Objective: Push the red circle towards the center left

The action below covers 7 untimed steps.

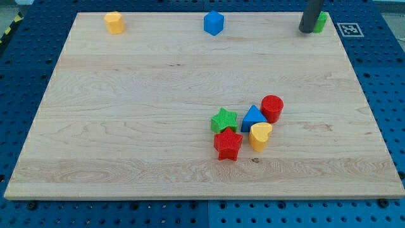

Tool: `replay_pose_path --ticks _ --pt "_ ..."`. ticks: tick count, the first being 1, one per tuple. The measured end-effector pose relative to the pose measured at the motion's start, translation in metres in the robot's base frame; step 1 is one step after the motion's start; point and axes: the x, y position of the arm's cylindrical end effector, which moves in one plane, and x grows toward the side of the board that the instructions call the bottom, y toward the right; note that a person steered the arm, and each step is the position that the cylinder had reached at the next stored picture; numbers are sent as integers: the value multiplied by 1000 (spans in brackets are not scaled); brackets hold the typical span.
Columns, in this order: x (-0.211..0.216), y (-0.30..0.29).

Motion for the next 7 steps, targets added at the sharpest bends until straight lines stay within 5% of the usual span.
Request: replay_pose_path --ticks 1,3,7 --pt "19 1" --pt "156 21" --pt "202 40"
